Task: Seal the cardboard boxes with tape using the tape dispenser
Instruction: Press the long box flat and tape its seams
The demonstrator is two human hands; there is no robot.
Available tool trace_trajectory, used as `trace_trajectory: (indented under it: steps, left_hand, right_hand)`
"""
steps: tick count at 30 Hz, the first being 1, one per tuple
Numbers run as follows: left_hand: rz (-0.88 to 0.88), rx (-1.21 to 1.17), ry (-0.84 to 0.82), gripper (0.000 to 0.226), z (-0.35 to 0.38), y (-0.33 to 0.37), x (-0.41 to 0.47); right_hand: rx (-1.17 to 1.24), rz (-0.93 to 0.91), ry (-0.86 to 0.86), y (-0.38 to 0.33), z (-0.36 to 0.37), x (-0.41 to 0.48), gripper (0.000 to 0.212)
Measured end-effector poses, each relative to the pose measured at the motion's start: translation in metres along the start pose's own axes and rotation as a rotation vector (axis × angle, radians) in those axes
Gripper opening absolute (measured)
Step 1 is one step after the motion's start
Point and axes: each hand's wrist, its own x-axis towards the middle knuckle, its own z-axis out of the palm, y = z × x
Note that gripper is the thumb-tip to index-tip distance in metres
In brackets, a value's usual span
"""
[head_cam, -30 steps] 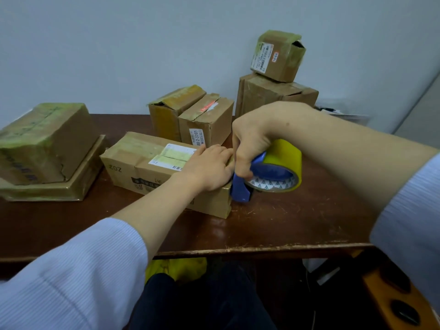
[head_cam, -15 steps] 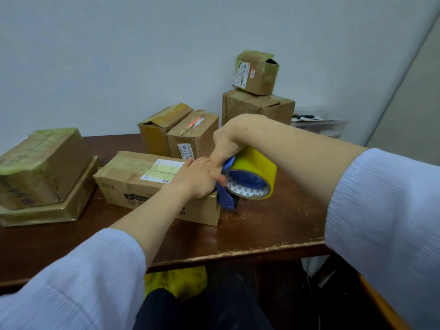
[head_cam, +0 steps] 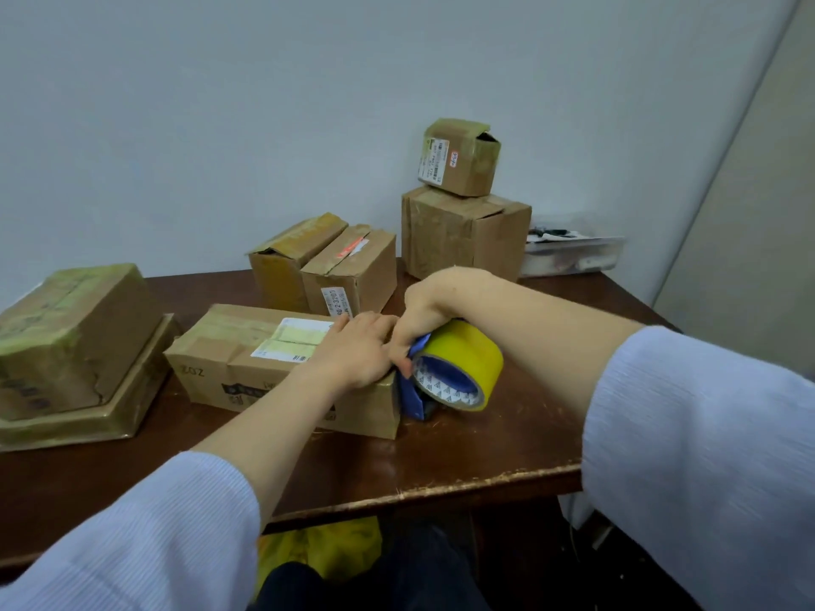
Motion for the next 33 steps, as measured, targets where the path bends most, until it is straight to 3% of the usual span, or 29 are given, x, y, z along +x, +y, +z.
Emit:
trace_trajectory:
  steps: [3, 7, 10, 14, 18, 20, 22, 24, 26, 30, 33]
  left_hand:
    - [-0.018, -0.032, 0.062, 0.047, 0.004, 0.0, 0.002]
    - [-0.124, -0.023, 0.078, 0.056, 0.008, 0.016, 0.005]
    - [-0.222, -0.095, 0.113, 0.053, 0.011, 0.029, 0.009]
    - [-0.238, -0.339, 0.213, 0.047, -0.007, 0.031, 0.007]
    - [-0.074, -0.255, 0.218, 0.044, -0.014, 0.013, -0.017]
    - [-0.037, -0.174, 0.217, 0.042, -0.009, 0.002, -0.029]
    - [0.002, -0.083, 0.227, 0.043, -0.002, -0.007, -0.037]
    - [0.047, -0.03, 0.168, 0.046, 0.005, -0.01, -0.041]
    - [0.056, -0.011, 0.056, 0.049, 0.007, -0.013, -0.042]
    - [0.068, 0.039, -0.084, 0.054, -0.001, -0.033, -0.05]
    - [0.018, 0.074, -0.123, 0.054, -0.01, -0.062, -0.065]
  right_hand:
    - [0.019, 0.01, 0.043, 0.016, -0.014, -0.014, 0.033]
    - [-0.069, 0.026, 0.363, 0.043, -0.026, -0.009, 0.063]
    - [-0.099, 0.068, 0.482, 0.051, 0.025, 0.024, 0.056]
    - [-0.199, 0.127, 0.648, 0.06, 0.09, 0.051, 0.074]
    - [-0.156, 0.117, 0.613, 0.068, 0.111, 0.056, 0.066]
    - [-0.062, 0.042, 0.768, 0.062, 0.111, 0.049, 0.055]
    - [0.157, -0.16, 0.912, 0.041, 0.105, 0.036, 0.047]
    - [0.283, -0.337, 0.786, 0.015, 0.101, 0.028, 0.043]
    - [0.21, -0.401, 0.645, 0.0, 0.106, 0.03, 0.047]
    - [0.118, -0.4, 0.629, 0.009, 0.107, 0.03, 0.048]
    - [0.189, -0.364, 0.618, 0.017, 0.107, 0.023, 0.045]
